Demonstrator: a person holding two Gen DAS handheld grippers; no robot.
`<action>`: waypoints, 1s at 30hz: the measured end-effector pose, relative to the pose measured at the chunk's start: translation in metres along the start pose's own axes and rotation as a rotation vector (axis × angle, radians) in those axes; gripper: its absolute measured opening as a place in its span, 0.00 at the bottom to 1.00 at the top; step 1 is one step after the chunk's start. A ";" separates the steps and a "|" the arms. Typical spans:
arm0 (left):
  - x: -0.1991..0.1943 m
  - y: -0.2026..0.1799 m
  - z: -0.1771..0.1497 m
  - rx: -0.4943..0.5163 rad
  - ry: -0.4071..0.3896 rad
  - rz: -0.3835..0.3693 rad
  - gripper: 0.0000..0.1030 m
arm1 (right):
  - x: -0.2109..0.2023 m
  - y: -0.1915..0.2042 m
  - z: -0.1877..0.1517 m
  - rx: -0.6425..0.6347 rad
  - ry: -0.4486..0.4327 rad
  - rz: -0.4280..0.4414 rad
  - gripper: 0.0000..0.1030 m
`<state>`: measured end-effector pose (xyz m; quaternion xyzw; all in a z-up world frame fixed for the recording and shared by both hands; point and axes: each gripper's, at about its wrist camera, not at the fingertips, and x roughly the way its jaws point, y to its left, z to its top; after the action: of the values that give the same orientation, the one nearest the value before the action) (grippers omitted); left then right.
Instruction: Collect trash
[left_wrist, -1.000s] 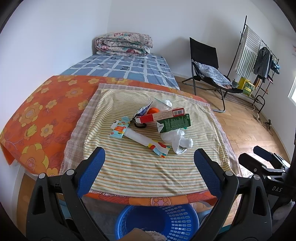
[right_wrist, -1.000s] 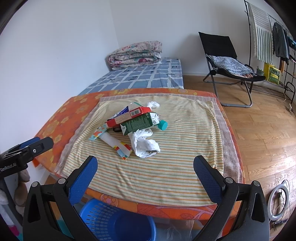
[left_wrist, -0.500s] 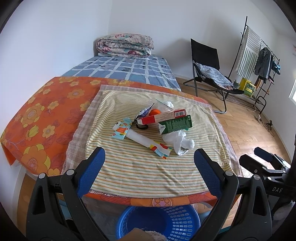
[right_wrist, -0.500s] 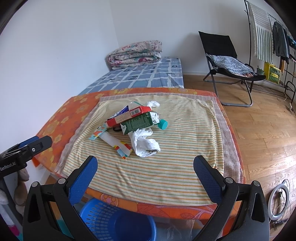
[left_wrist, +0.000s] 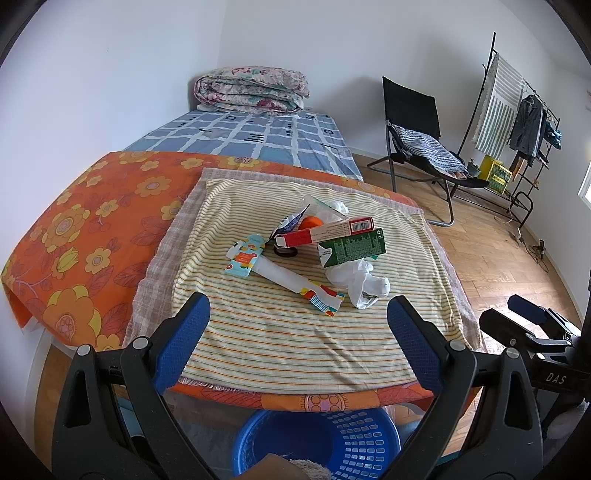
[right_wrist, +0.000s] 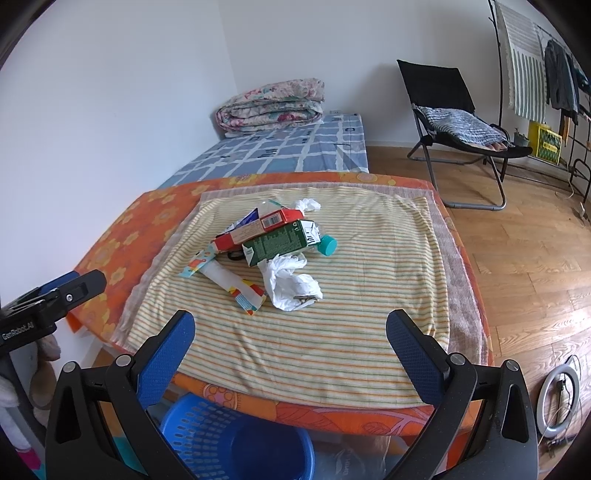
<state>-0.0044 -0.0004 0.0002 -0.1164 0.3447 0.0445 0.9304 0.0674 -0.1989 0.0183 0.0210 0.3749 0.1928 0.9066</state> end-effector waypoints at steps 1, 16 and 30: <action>0.000 0.000 0.000 0.000 0.000 0.000 0.96 | 0.000 0.000 0.000 0.000 -0.001 0.000 1.00; 0.000 0.000 0.000 0.002 -0.001 0.000 0.96 | 0.004 0.002 -0.002 0.002 0.008 0.003 1.00; 0.000 -0.001 -0.001 0.004 0.000 0.003 0.96 | 0.005 0.002 -0.002 0.004 0.011 0.005 1.00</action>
<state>-0.0048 -0.0015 -0.0005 -0.1141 0.3448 0.0452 0.9306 0.0684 -0.1949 0.0135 0.0227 0.3803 0.1945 0.9039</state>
